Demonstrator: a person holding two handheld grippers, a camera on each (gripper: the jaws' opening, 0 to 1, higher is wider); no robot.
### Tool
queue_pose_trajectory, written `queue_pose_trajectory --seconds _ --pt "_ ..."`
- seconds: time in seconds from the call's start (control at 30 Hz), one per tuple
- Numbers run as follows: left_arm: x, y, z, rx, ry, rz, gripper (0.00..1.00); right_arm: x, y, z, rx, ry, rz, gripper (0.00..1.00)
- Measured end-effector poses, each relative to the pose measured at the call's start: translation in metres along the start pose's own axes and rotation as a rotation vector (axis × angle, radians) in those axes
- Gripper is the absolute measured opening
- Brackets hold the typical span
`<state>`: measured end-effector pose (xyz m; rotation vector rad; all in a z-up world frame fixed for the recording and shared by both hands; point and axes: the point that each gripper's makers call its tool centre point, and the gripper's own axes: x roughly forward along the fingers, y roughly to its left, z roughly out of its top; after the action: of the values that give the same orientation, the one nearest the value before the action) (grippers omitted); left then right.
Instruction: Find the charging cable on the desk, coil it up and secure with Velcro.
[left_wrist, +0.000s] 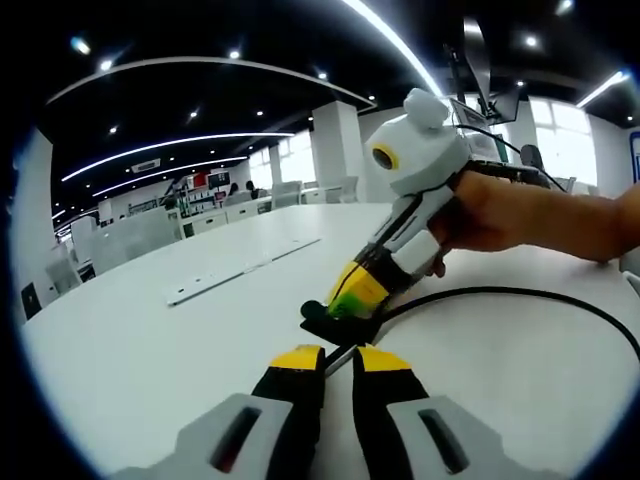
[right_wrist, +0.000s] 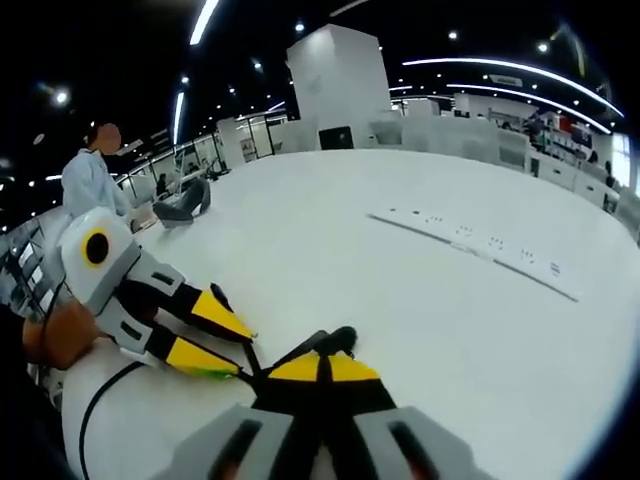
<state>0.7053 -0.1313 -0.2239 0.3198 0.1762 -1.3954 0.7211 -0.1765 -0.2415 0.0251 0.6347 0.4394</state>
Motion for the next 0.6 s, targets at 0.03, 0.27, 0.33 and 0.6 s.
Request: queue_pose_trajectory --seconds 0.03,0.27,0.33,0.6 --pt "0.0 0.0 0.0 0.0 0.0 0.0 0.13 -0.001 0.004 -0.002 0.0 -0.006 -0.004 0.02" --pt "-0.001 -0.002 0.0 0.002 0.0 0.0 0.13 -0.003 0.007 -0.002 0.018 -0.015 -0.012 0.02" --pt "0.0 0.0 0.0 0.002 0.0 -0.001 0.13 -0.001 0.002 0.001 0.008 -0.022 -0.025 0.02" --pt "0.004 0.017 0.0 0.0 -0.001 -0.002 0.13 0.004 0.002 0.003 -0.013 -0.04 -0.058 0.02"
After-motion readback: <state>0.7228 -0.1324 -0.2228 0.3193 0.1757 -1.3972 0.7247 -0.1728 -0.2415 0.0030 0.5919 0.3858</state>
